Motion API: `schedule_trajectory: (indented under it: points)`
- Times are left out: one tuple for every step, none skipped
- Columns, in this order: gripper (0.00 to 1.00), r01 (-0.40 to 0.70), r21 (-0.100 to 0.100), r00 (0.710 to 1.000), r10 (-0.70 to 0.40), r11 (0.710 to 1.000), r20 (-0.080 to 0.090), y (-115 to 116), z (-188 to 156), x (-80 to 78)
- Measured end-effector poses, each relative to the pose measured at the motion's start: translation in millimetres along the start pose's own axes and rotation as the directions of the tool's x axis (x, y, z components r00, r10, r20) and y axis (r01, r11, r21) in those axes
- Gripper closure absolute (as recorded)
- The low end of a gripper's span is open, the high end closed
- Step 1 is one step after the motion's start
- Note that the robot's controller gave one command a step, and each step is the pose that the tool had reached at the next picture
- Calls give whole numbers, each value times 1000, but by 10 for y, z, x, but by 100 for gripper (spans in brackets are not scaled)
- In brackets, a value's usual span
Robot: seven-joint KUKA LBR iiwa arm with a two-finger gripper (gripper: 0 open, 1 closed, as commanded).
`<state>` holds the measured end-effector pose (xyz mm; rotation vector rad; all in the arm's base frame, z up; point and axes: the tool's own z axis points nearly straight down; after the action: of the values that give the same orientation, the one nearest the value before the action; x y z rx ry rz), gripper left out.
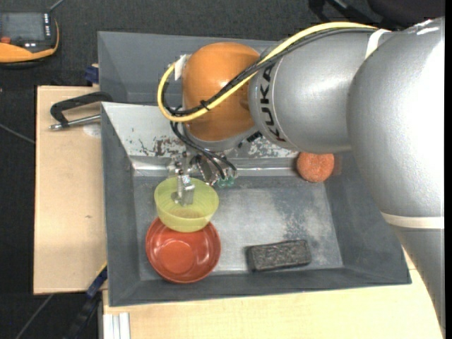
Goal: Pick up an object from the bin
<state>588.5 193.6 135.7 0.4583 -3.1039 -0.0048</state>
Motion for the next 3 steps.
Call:
schedule_trajectory:
  points:
    - [0, -75, 1, 997, 75, 997, -1, -572, 660, 101]
    - [0, -70, -2, 998, 70, 998, 4, -538, 623, 82]
    - [100, -69, -1, 998, 69, 998, 4, -541, 625, 83]
